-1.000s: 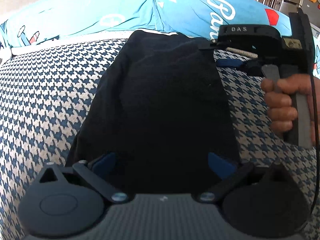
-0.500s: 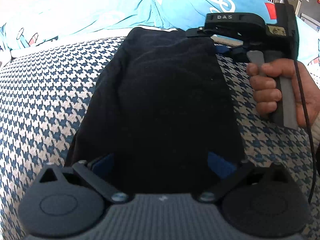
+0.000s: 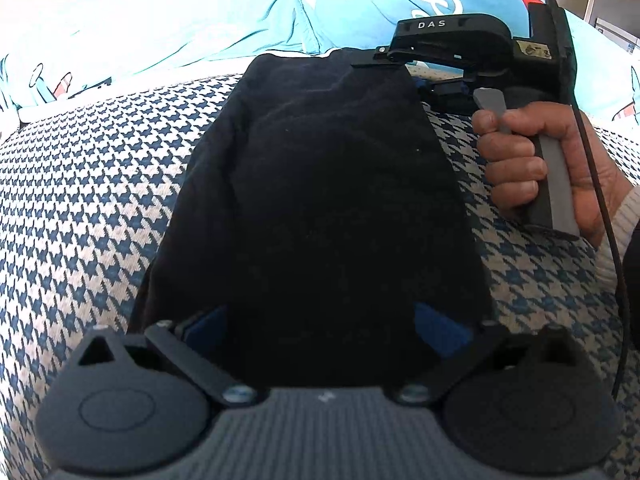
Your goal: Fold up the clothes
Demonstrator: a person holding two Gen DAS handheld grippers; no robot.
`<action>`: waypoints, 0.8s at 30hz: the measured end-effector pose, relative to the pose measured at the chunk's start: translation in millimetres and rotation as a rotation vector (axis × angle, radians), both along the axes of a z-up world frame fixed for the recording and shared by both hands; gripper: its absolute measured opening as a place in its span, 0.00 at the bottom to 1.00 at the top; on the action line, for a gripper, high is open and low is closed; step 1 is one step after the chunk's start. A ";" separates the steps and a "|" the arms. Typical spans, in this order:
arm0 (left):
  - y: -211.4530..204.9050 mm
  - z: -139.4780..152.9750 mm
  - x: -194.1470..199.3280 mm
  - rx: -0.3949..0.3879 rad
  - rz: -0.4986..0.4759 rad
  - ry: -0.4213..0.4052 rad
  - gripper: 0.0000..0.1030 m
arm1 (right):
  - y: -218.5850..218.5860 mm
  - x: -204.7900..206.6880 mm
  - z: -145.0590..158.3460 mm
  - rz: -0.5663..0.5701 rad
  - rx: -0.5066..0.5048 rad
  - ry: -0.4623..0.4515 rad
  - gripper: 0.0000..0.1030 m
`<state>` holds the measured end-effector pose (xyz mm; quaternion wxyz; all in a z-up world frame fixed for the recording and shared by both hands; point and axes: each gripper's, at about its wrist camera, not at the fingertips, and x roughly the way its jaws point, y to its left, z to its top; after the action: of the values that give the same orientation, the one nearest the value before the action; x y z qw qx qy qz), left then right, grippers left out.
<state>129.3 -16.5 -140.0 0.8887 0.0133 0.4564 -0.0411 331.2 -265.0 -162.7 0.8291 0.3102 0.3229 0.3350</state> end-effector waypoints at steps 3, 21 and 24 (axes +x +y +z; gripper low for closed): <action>1.9 0.0 0.4 -0.006 -0.003 0.004 1.00 | 1.5 1.4 3.9 0.007 -0.039 0.000 0.36; 1.5 -1.1 1.7 0.000 0.006 0.001 1.00 | 29.9 -10.0 15.2 -0.013 -0.237 -0.089 0.14; 0.6 -1.1 3.2 0.003 -0.001 0.000 1.00 | 27.6 -16.3 23.7 -0.053 -0.249 -0.102 0.12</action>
<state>132.5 -15.9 -141.1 0.8887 0.0149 0.4564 -0.0406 314.9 -237.4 -139.0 0.8850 0.1960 0.3108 0.2859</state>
